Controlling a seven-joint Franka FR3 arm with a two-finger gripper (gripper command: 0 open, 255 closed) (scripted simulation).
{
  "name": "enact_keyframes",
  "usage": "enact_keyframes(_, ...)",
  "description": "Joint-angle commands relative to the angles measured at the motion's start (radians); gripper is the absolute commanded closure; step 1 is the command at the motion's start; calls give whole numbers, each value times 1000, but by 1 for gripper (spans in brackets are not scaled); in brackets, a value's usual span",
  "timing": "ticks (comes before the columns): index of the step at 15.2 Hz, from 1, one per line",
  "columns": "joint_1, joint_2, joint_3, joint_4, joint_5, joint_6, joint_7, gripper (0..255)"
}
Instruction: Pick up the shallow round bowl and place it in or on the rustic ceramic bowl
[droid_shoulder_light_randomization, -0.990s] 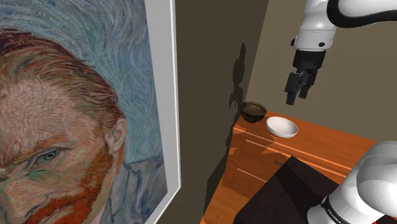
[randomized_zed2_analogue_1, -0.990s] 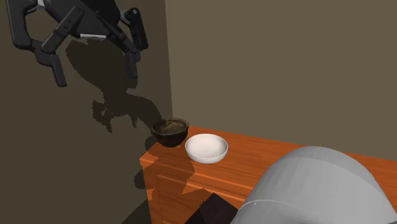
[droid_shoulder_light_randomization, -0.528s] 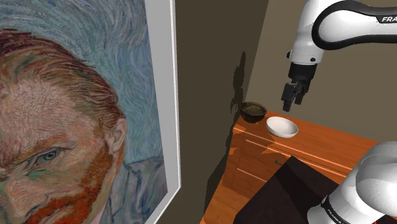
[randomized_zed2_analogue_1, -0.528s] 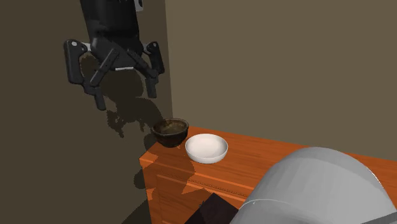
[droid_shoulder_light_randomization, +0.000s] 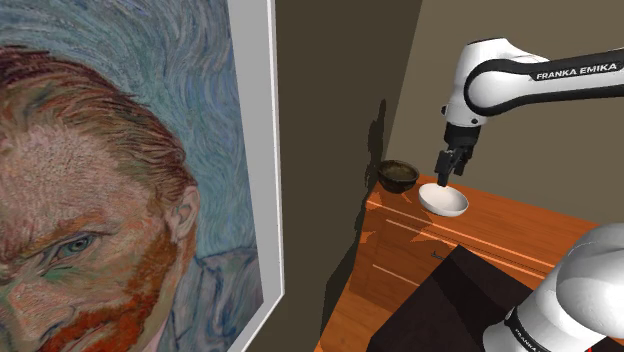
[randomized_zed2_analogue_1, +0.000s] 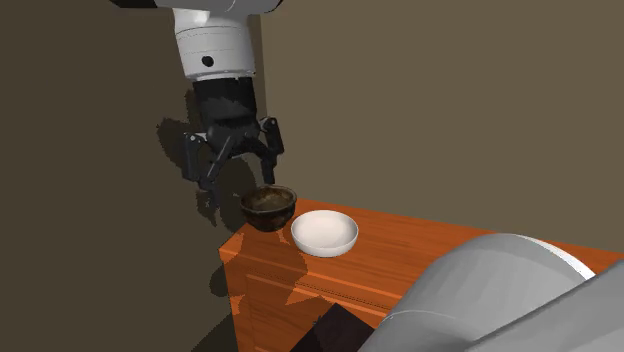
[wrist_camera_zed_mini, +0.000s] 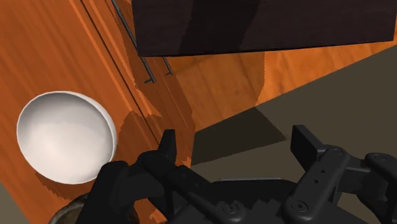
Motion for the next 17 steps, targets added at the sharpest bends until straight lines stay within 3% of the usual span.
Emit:
enact_keyframes(1,-12,49,-26,-18,-24,73,-25,0)
enact_keyframes(10,-57,325,-143,-8,-92,365,-142,0)
enact_keyframes(17,-85,593,-213,79,-68,566,-254,0)
